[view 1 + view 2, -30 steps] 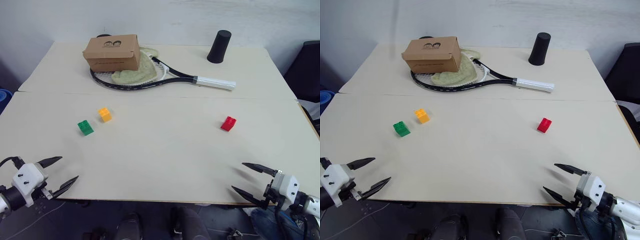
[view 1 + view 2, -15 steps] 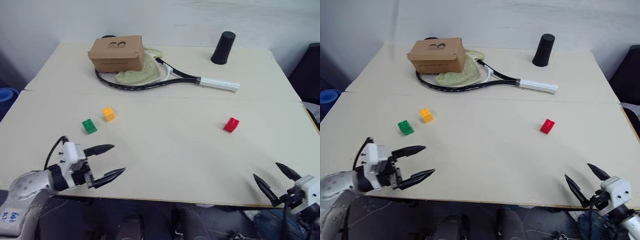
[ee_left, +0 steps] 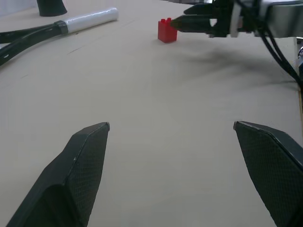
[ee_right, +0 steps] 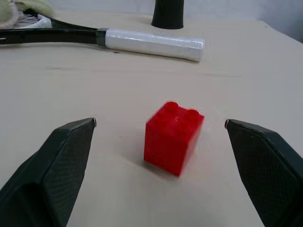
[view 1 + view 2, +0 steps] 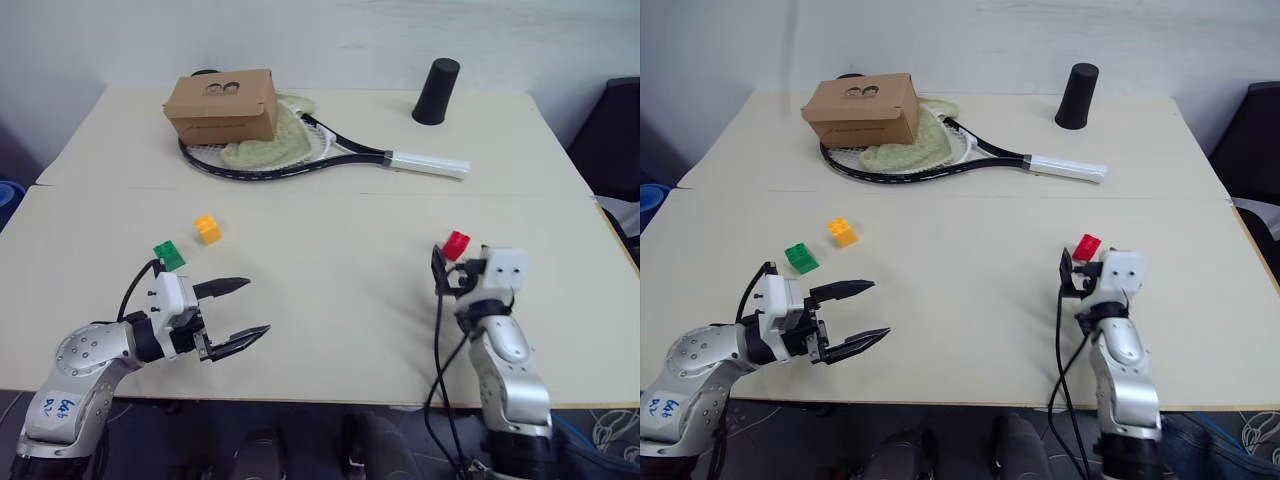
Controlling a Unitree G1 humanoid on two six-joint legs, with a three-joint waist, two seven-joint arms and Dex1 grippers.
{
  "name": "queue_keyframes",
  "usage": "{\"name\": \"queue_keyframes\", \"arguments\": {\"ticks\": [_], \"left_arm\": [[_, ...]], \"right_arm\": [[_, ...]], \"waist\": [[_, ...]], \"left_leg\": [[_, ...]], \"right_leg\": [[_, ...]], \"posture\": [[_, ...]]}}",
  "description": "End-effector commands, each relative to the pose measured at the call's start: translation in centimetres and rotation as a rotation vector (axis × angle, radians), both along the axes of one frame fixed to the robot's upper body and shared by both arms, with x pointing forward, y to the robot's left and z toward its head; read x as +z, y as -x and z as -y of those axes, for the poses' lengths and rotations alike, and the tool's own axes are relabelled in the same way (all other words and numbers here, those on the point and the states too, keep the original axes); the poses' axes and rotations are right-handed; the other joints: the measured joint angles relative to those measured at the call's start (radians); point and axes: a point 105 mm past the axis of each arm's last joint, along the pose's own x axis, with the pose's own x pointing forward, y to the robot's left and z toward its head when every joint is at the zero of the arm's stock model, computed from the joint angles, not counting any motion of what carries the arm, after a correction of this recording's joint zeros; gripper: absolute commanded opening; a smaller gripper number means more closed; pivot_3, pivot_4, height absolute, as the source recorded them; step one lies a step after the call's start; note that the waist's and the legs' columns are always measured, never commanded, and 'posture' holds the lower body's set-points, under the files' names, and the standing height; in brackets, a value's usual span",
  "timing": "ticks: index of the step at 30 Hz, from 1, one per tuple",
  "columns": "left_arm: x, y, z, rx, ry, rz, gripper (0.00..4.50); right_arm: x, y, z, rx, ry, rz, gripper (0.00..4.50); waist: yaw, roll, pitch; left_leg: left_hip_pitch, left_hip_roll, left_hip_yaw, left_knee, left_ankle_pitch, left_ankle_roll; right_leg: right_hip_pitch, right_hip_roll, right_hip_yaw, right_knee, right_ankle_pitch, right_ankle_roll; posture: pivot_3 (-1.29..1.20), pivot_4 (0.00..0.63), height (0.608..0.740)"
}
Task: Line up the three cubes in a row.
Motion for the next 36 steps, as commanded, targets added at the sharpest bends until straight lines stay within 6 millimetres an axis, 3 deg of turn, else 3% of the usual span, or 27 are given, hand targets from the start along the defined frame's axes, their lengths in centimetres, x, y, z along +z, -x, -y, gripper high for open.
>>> {"name": "queue_keyframes", "arguments": {"ticks": [1, 12, 15, 22, 24, 25, 27, 28, 30, 32, 33, 36], "left_arm": [[0.3, 0.2, 0.3, -0.009, -0.006, 0.026, 4.4], [0.3, 0.5, 0.6, -0.003, -0.004, 0.029, 4.4], [0.3, 0.5, 0.6, 0.003, -0.006, 0.031, 4.5], [0.3, 0.4, 0.3, 0.024, -0.011, 0.041, 4.5], [0.2, 0.6, 0.3, 0.026, -0.015, 0.041, 4.5], [0.2, 0.6, 0.4, 0.029, -0.016, 0.043, 4.5], [0.5, 0.7, 0.1, 0.052, -0.005, 0.048, 4.5], [0.5, 0.8, -0.1, 0.06, -0.005, 0.046, 4.5], [0.4, 0.9, -0.5, 0.07, -0.011, 0.04, 4.5], [0.2, 1.1, -0.8, 0.076, -0.017, 0.032, 4.5], [0.0, 1.2, -1.1, 0.084, -0.022, 0.023, 4.5], [-0.5, 1.4, -1.6, 0.102, -0.029, 0.008, 4.5]], "right_arm": [[0.2, -1.1, 0.1, -0.077, -0.002, -0.008, 4.5], [-0.1, -3.7, -0.9, -0.17, -0.067, -0.051, 4.5], [-0.1, -4.2, -0.8, -0.197, -0.133, -0.057, 3.88], [1.5, -5.0, -2.0, -0.174, -0.171, -0.031, 1.48], [1.3, -5.2, -2.0, -0.15, -0.208, -0.054, 1.49], [2.1, -5.4, -2.4, -0.102, -0.23, -0.032, 1.49], [5.6, -5.6, -5.4, 0.21, -0.199, 0.075, 1.49], [7.5, -4.9, -7.6, 0.442, -0.137, 0.139, 1.49], [9.0, -2.4, -10.8, 0.842, 0.011, 0.194, 1.49], [8.4, 0.4, -11.9, 1.153, 0.169, 0.198, 1.49], [6.7, 1.4, -12.0, 1.317, 0.304, 0.13, 1.49], [4.0, 2.4, -11.4, 1.547, 0.45, 0.02, 1.49]], "waist": [[0.001, 0.0, 0.0], [-0.023, 0.0, 0.0], [-0.028, 0.0, 0.0], [-0.028, 0.0, 0.0], [-0.028, 0.0, 0.0], [-0.028, 0.0, 0.0], [-0.029, 0.0, 0.0], [-0.029, 0.001, 0.001], [-0.028, 0.002, 0.001], [-0.025, 0.001, 0.001], [-0.024, 0.001, 0.001], [-0.023, 0.0, 0.001]], "left_leg": [[-0.001, 0.0, 0.0, 0.0, 0.0, 0.0], [0.0, 0.0, 0.002, 0.0, 0.0, 0.002], [0.0, 0.0, 0.002, 0.0, 0.0, 0.002], [-0.002, 0.0, 0.003, 0.0, 0.001, 0.002], [-0.002, 0.0, 0.003, 0.0, 0.001, 0.002], [-0.002, 0.0, 0.003, 0.0, 0.001, 0.002], [-0.002, 0.0, 0.004, 0.0, 0.001, 0.002], [-0.002, 0.0, 0.005, 0.0, 0.0, 0.003], [-0.003, 0.0, 0.006, 0.0, -0.002, 0.007], [-0.002, 0.001, 0.006, -0.001, -0.003, 0.008], [-0.002, 0.002, 0.005, -0.001, -0.003, 0.008], [0.0, 0.002, 0.004, 0.0, -0.004, 0.008]], "right_leg": [[-0.001, 0.0, 0.0, 0.0, 0.0, 0.0], [-0.001, 0.0, 0.002, 0.002, 0.001, 0.001], [-0.001, 0.0, 0.002, 0.002, 0.001, 0.001], [-0.004, 0.001, 0.004, 0.003, 0.0, 0.001], [-0.005, 0.001, 0.004, 0.003, 0.0, 0.001], [-0.004, 0.001, 0.004, 0.003, 0.001, 0.001], [-0.005, 0.001, 0.004, 0.003, 0.001, 0.001], [-0.006, 0.001, 0.005, 0.003, 0.001, 0.001], [-0.007, 0.001, 0.006, 0.003, 0.001, 0.001], [-0.006, 0.002, 0.006, 0.003, 0.001, 0.001], [-0.006, 0.004, 0.005, 0.001, 0.001, 0.001], [-0.002, 0.004, 0.004, -0.001, 0.001, 0.001]], "posture": [[0.0, 0.15, 0.74], [0.0, 0.15, 0.74], [0.0, 0.15, 0.74], [0.0, 0.15, 0.74], [0.0, 0.15, 0.74], [0.0, 0.15, 0.74], [0.0, 0.15, 0.74], [0.0, 0.15, 0.74], [0.0, 0.15, 0.74], [0.0, 0.15, 0.74], [0.0, 0.15, 0.74], [0.0, 0.15, 0.74]]}}
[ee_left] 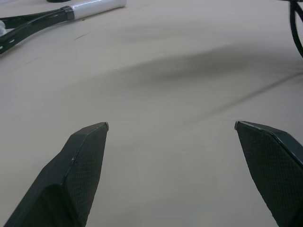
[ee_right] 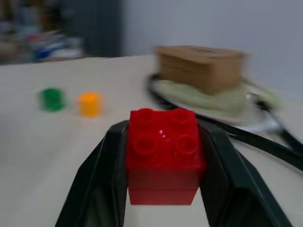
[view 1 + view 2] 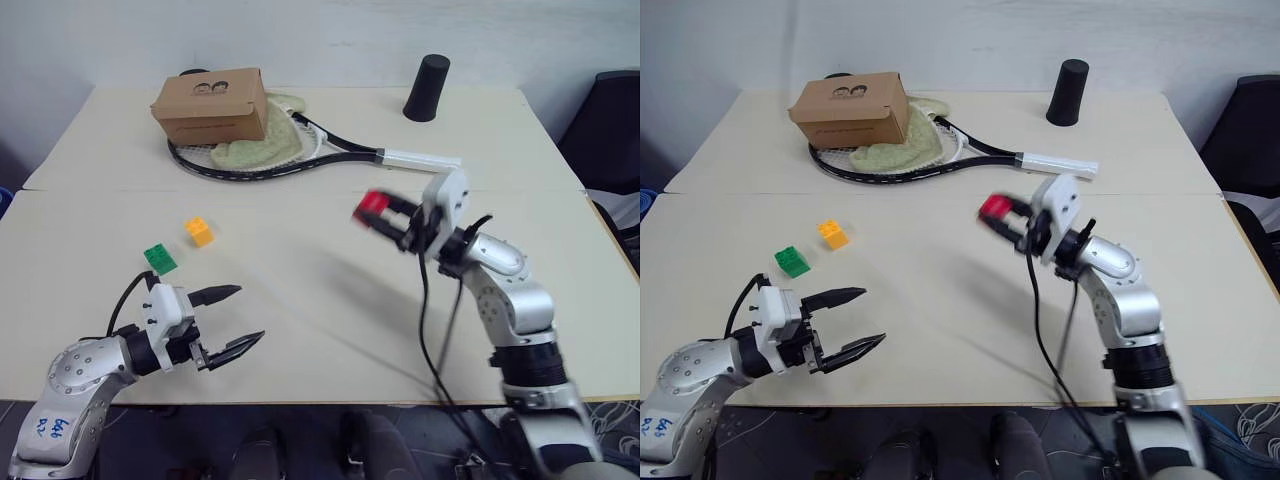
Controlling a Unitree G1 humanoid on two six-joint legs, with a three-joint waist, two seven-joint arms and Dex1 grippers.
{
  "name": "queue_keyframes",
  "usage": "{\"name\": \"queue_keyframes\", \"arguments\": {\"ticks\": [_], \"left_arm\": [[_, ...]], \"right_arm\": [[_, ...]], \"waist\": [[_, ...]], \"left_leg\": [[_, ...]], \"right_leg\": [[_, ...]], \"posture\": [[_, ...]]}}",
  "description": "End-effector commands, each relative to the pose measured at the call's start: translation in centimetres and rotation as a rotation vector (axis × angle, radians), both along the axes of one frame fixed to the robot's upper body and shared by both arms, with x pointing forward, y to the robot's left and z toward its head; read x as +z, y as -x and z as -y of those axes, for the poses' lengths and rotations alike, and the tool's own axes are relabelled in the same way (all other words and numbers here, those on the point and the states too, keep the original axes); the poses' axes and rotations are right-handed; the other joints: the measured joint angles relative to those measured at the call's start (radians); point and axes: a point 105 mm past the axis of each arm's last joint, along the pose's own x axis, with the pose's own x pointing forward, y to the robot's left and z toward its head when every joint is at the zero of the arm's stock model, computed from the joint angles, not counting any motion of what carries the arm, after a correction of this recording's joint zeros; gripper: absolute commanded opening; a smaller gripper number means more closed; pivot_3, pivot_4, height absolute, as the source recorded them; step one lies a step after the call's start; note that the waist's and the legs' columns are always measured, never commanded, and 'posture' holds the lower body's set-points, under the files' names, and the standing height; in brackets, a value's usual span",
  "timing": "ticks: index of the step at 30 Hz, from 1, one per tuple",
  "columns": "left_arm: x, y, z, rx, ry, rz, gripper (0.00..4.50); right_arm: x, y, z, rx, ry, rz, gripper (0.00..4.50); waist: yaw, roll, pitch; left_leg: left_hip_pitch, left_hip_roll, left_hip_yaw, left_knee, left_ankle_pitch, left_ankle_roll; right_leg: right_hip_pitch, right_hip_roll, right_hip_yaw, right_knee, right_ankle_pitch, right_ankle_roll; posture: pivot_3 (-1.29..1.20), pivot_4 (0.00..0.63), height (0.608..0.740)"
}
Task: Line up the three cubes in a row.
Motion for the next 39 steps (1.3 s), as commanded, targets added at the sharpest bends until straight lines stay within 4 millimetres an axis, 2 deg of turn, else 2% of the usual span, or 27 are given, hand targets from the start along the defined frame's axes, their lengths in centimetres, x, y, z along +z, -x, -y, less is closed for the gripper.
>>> {"name": "queue_keyframes", "arguments": {"ticks": [1, 6, 11, 20, 23, 29, 31, 34, 36, 37, 39], "left_arm": [[0.6, 0.2, -0.5, 0.01, -0.011, 0.034, 4.5], [0.5, 0.7, -0.3, 0.023, -0.005, 0.032, 4.5], [0.5, 1.1, -0.3, 0.036, -0.003, 0.027, 4.5], [0.5, 1.1, -0.4, 0.054, -0.008, 0.03, 4.5], [0.6, 1.0, -1.2, 0.081, -0.021, 0.033, 4.5], [-0.1, 2.3, -5.3, 0.256, -0.014, 0.0, 4.5], [-0.7, 3.3, -7.5, 0.362, -0.008, -0.02, 4.5], [-1.2, 4.9, -10.9, 0.539, 0.003, -0.015, 4.5], [-1.3, 6.0, -13.4, 0.681, 0.01, 0.013, 4.5], [-1.4, 6.7, -14.4, 0.741, 0.019, 0.023, 4.5], [-1.7, 8.8, -17.8, 0.935, 0.051, 0.044, 4.5]], "right_arm": [[-2.3, 1.1, -0.1, 0.206, 0.099, -0.045, 1.49], [-4.6, 0.0, -0.9, 0.246, 0.125, -0.046, 1.49], [-6.3, -0.4, -0.9, 0.253, 0.142, -0.078, 1.49], [-7.4, -0.9, -1.2, 0.244, 0.146, -0.103, 1.49], [-6.6, -0.8, -1.2, 0.24, 0.104, -0.085, 2.52], [-2.4, 0.0, -0.4, 0.237, -0.009, 0.017, 4.48], [-0.6, 0.9, 0.1, 0.258, -0.082, 0.075, 4.48], [0.3, 1.4, 1.5, 0.219, -0.168, 0.121, 4.48], [0.3, 2.0, 2.5, 0.199, -0.225, 0.139, 4.48], [-0.2, 2.2, 3.0, 0.183, -0.219, 0.14, 4.48], [-1.4, 2.9, 4.2, 0.143, -0.228, 0.089, 4.48]], "waist": [[0.001, -0.001, 0.0], [-0.003, -0.001, 0.0], [-0.001, -0.001, 0.0], [-0.002, -0.001, 0.0], [-0.002, -0.001, 0.0], [-0.002, -0.001, 0.001], [-0.003, -0.001, 0.001], [-0.001, -0.001, 0.001], [0.001, -0.001, 0.0], [0.003, -0.001, 0.0], [0.004, -0.002, 0.0]], "left_leg": [[0.0, 0.0, 0.0, 0.001, 0.0, 0.0], [0.001, -0.001, 0.001, 0.001, 0.001, 0.0], [0.0, -0.001, 0.001, 0.001, 0.001, -0.001], [0.0, -0.001, 0.001, 0.002, 0.002, -0.002], [0.0, -0.001, 0.001, 0.002, 0.003, -0.004], [0.0, -0.001, 0.001, 0.001, 0.003, -0.004], [0.0, -0.001, 0.001, 0.001, 0.001, -0.001], [0.0, -0.001, 0.001, 0.0, 0.0, 0.0], [0.0, -0.001, 0.0, 0.001, 0.0, 0.0], [0.0, -0.001, 0.0, 0.001, -0.001, 0.0], [0.0, -0.002, -0.001, 0.001, -0.001, 0.001]], "right_leg": [[0.0, -0.001, 0.0, 0.0, 0.0, 0.0], [0.0, -0.002, 0.001, 0.003, 0.001, 0.0], [-0.001, -0.003, 0.001, 0.002, 0.0, 0.0], [0.0, -0.004, 0.0, 0.003, 0.0, 0.0], [-0.001, -0.004, 0.0, 0.003, 0.0, 0.0], [-0.002, -0.004, 0.001, 0.003, 0.0, 0.0], [-0.001, -0.005, 0.0, 0.002, 0.0, 0.0], [-0.001, -0.005, 0.0, 0.002, 0.0, -0.001], [-0.001, -0.005, -0.001, 0.001, 0.0, -0.001], [-0.001, -0.005, -0.001, 0.001, 0.0, -0.001], [0.0, -0.006, -0.003, 0.0, 0.0, -0.001]], "posture": [[0.0, 0.15, 0.74], [0.0, 0.15, 0.74], [0.0, 0.15, 0.74], [0.0, 0.15, 0.74], [0.0, 0.15, 0.74], [0.0, 0.15, 0.74], [0.0, 0.15, 0.74], [0.0, 0.15, 0.74], [0.0, 0.15, 0.74], [0.0, 0.15, 0.74], [0.0, 0.15, 0.74]]}}
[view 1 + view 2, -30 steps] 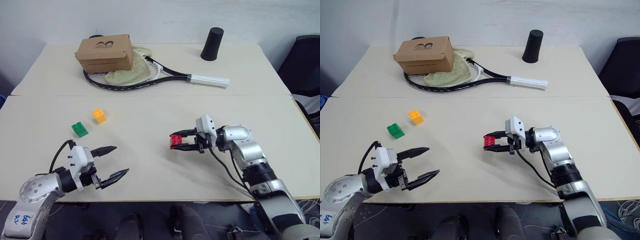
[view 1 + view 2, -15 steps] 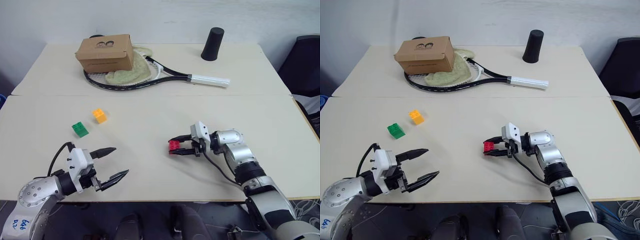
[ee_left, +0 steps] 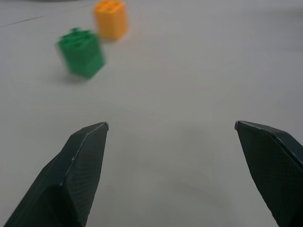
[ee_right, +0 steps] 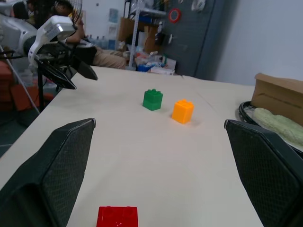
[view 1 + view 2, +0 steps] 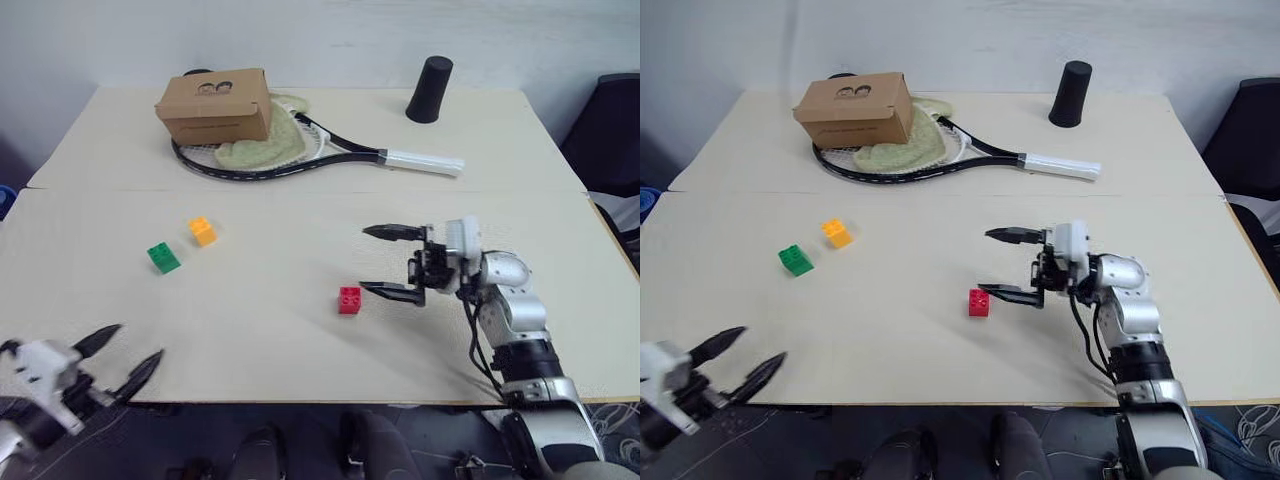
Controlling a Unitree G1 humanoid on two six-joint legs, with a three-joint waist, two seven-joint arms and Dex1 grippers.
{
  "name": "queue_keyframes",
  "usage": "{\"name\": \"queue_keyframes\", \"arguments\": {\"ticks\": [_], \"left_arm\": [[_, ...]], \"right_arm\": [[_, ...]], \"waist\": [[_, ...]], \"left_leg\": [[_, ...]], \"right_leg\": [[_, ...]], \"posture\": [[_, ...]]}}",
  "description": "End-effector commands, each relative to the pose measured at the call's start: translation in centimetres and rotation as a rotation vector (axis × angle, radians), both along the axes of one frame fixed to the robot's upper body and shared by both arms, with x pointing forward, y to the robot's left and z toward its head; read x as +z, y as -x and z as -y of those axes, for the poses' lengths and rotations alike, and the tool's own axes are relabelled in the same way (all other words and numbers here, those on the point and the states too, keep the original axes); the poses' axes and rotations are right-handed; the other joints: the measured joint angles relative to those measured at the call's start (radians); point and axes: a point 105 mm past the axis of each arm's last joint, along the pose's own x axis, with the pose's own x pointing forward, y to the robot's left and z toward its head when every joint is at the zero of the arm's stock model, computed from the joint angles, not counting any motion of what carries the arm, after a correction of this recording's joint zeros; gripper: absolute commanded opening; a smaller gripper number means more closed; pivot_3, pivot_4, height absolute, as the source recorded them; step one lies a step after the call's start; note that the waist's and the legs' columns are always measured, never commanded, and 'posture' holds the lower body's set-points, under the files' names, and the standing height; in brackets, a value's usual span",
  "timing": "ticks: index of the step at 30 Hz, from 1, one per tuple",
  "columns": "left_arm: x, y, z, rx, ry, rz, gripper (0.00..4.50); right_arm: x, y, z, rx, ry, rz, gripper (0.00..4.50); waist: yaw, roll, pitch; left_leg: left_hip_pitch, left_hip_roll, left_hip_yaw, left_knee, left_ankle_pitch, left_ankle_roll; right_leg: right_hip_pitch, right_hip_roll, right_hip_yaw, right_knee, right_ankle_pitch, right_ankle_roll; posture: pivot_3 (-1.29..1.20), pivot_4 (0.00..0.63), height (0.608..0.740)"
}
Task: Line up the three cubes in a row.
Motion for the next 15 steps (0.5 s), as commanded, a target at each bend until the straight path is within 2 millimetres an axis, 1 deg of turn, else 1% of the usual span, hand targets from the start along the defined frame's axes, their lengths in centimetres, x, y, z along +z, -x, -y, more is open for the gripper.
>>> {"name": "queue_keyframes", "arguments": {"ticks": [1, 2, 3, 4, 7, 9, 11, 13, 15], "left_arm": [[0.4, 3.6, -5.1, 0.289, 0.016, 0.065, 4.5], [0.3, 4.3, -5.6, 0.321, 0.046, 0.067, 4.5], [0.3, 4.5, -5.7, 0.326, 0.065, 0.072, 4.5], [0.7, 4.4, -5.6, 0.305, 0.073, 0.08, 4.5], [2.6, 2.3, -5.4, 0.228, 0.041, 0.123, 4.5], [4.1, -0.1, -5.4, 0.167, 0.015, 0.156, 4.5], [5.2, -2.6, -4.9, 0.086, 0.001, 0.173, 4.5], [5.9, -4.9, -4.3, -0.013, -0.014, 0.164, 4.5], [6.5, -7.7, -3.6, -0.12, -0.042, 0.143, 4.5]], "right_arm": [[-0.5, 1.3, 2.2, -0.061, -0.045, -0.024, 4.48], [-1.3, 2.0, 2.6, -0.053, -0.027, -0.041, 4.48], [-1.9, 2.5, 2.9, -0.051, -0.006, -0.039, 4.48], [-2.2, 2.6, 3.1, -0.07, -0.008, -0.041, 4.48], [-2.1, 2.7, 3.2, -0.099, -0.024, -0.027, 4.48], [-1.7, 2.7, 2.9, -0.102, -0.034, -0.019, 4.48], [-1.3, 2.5, 2.4, -0.102, -0.039, -0.013, 4.48], [-0.9, 2.3, 1.9, -0.098, -0.04, -0.006, 4.48], [-0.5, 2.0, 1.5, -0.098, -0.041, -0.001, 4.48]], "waist": [[0.0, 0.0, 0.0], [0.0, -0.001, 0.0], [0.001, -0.001, 0.0], [0.001, -0.001, 0.0], [0.004, -0.002, 0.0], [0.012, -0.002, 0.0], [0.021, -0.002, 0.0], [0.02, -0.001, 0.0], [0.02, -0.002, 0.0]], "left_leg": [[0.0, 0.0, 0.0, 0.0, 0.0, 0.0], [0.0, 0.0, 0.0, 0.0, 0.0, 0.0], [0.0, 0.0, -0.001, 0.0, -0.001, 0.0], [0.0, 0.0, 0.0, 0.0, -0.001, 0.001], [0.001, 0.0, -0.002, 0.002, -0.001, 0.001], [0.002, 0.0, -0.005, 0.002, -0.001, -0.004], [0.003, 0.0, -0.006, 0.001, 0.0, -0.005], [0.003, 0.0, -0.006, 0.001, 0.001, -0.004], [0.002, 0.0, -0.005, 0.0, 0.002, -0.002]], "right_leg": [[0.0, 0.0, 0.0, 0.0, 0.0, 0.0], [0.0, 0.0, 0.0, -0.001, 0.0, 0.0], [0.001, 0.0, -0.001, -0.001, 0.0, 0.0], [0.001, 0.0, -0.001, -0.001, 0.0, 0.0], [0.002, 0.0, -0.002, 0.0, 0.0, 0.0], [0.004, 0.0, -0.005, 0.0, 0.001, -0.003], [0.005, 0.0, -0.006, 0.0, 0.001, -0.003], [0.005, 0.0, -0.007, 0.0, 0.001, -0.004], [0.005, -0.001, -0.006, -0.001, 0.001, -0.004]], "posture": [[0.0, 0.15, 0.74], [0.0, 0.15, 0.74], [0.0, 0.15, 0.74], [0.0, 0.15, 0.74], [0.0, 0.15, 0.74], [0.0, 0.15, 0.74], [0.0, 0.15, 0.74], [0.0, 0.15, 0.74], [0.0, 0.15, 0.74]]}}
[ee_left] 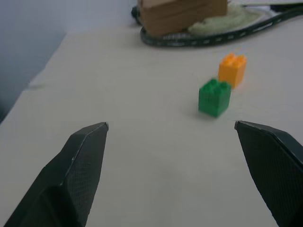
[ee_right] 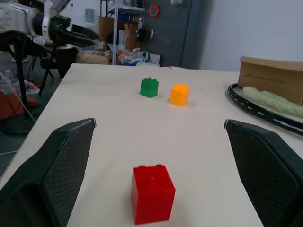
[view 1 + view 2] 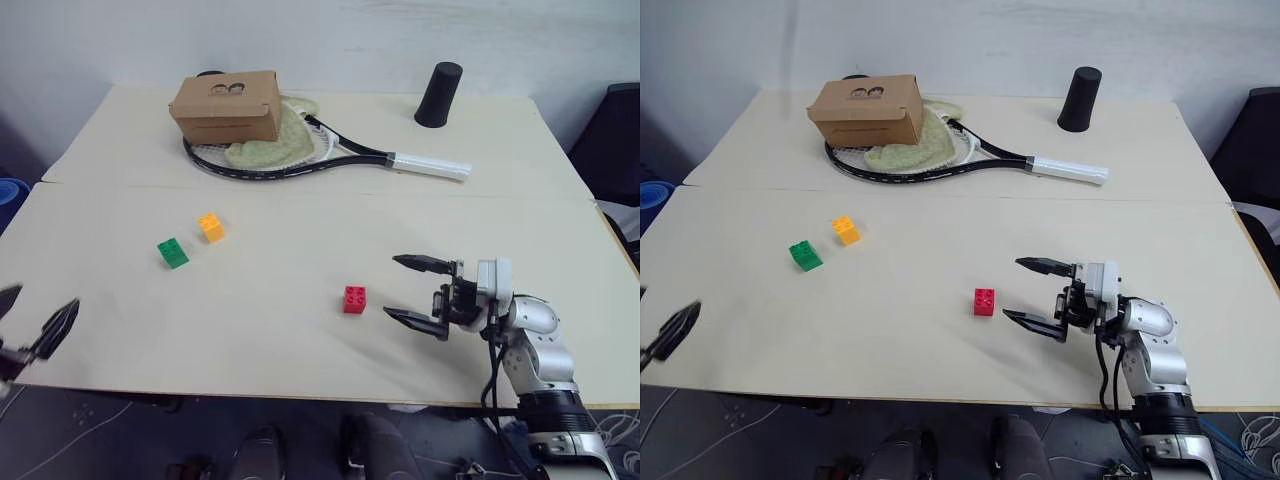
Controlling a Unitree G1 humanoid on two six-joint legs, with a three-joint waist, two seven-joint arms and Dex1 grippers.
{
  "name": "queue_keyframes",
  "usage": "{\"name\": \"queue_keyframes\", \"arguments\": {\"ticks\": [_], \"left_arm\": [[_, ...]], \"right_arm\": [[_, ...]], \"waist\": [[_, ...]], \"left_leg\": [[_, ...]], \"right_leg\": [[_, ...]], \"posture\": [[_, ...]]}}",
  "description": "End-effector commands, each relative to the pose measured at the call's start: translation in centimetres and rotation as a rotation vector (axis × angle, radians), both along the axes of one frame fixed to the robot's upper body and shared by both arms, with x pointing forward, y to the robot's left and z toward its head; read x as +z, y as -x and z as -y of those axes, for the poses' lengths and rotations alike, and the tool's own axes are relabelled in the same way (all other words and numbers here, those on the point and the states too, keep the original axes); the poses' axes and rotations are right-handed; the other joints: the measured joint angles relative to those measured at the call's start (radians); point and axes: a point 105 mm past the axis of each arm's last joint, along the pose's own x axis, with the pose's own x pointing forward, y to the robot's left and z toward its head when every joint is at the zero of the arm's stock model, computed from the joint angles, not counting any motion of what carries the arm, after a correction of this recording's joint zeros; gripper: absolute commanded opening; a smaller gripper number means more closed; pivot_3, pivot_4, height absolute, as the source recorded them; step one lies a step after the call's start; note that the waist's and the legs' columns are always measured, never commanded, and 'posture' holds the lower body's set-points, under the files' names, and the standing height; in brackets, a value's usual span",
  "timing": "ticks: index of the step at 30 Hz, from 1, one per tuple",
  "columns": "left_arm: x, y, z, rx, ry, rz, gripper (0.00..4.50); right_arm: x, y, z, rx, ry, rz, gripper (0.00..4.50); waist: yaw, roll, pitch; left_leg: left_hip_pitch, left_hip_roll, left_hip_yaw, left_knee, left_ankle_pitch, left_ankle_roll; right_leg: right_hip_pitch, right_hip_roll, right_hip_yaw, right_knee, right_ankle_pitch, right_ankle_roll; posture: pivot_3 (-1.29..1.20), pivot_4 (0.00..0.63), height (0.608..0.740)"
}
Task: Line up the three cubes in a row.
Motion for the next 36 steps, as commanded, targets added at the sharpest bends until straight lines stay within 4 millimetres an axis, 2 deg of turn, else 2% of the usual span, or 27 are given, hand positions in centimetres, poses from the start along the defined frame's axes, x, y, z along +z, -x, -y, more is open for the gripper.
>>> {"name": "queue_keyframes", "arguments": {"ticks": [1, 6, 10, 17, 22, 25, 33, 36], "left_arm": [[0.1, -3.6, 0.8, -0.145, -0.048, -0.071, 4.5], [-0.5, -8.6, 1.0, -0.269, -0.146, -0.187, 4.5], [-1.1, -11.1, 2.1, -0.339, -0.171, -0.235, 4.5], [-2.6, -13.0, 4.1, -0.427, -0.193, -0.32, 4.5], [-3.5, -13.8, 5.2, -0.446, -0.2, -0.337, 4.5], [-3.7, -13.8, 5.1, -0.443, -0.204, -0.345, 3.95], [-3.6, -13.4, 4.8, -0.457, -0.217, -0.354, 1.55], [-3.2, -12.9, 6.0, -0.567, -0.239, -0.351, 1.52]], "right_arm": [[1.5, -0.2, -0.6, 0.003, -0.013, 0.045, 4.48], [2.9, -0.7, -0.8, -0.006, -0.006, 0.079, 4.48], [3.9, -0.1, -0.7, -0.029, -0.005, 0.103, 4.48], [5.2, 2.0, -0.8, -0.052, -0.015, 0.122, 4.48], [5.5, 2.8, -0.8, -0.058, -0.009, 0.112, 4.48], [5.5, 2.8, -0.4, -0.072, -0.001, 0.11, 4.5], [5.2, 2.7, 0.4, -0.102, 0.016, 0.106, 4.5], [4.8, 2.8, 0.6, -0.105, 0.025, 0.095, 4.5]], "waist": [[0.0, 0.0, 0.0], [-0.002, 0.0, 0.0], [-0.001, -0.001, 0.0], [0.0, -0.002, 0.0], [0.002, -0.002, 0.0], [0.002, -0.003, 0.0], [0.003, -0.003, 0.0], [0.003, -0.003, 0.0]], "left_leg": [[-0.001, 0.0, 0.0, 0.0, 0.0, 0.0], [-0.002, 0.0, 0.003, 0.0, 0.0, -0.001], [-0.003, 0.0, 0.008, 0.001, 0.002, -0.004], [-0.006, 0.001, 0.018, 0.006, 0.002, -0.004], [-0.005, 0.002, 0.022, 0.008, 0.001, -0.003], [-0.005, 0.002, 0.023, 0.008, 0.001, -0.003], [-0.005, 0.002, 0.023, 0.008, 0.001, -0.003], [-0.006, 0.002, 0.024, 0.009, 0.001, -0.003]], "right_leg": [[-0.001, 0.0, -0.001, 0.0, 0.0, 0.0], [-0.002, 0.0, -0.005, 0.0, 0.0, 0.0], [-0.005, 0.002, -0.01, 0.002, 0.0, 0.001], [-0.011, 0.003, -0.009, 0.005, 0.001, 0.002], [-0.011, 0.003, -0.008, 0.006, 0.001, 0.003], [-0.011, 0.003, -0.008, 0.006, 0.001, 0.003], [-0.011, 0.003, -0.008, 0.007, 0.001, 0.003], [-0.011, 0.003, -0.008, 0.007, 0.001, 0.003]], "posture": [[0.0, 0.15, 0.74], [0.0, 0.15, 0.74], [0.0, 0.15, 0.74], [0.0, 0.15, 0.74], [0.0, 0.15, 0.74], [0.0, 0.15, 0.74], [0.0, 0.15, 0.74], [0.0, 0.15, 0.74]]}}
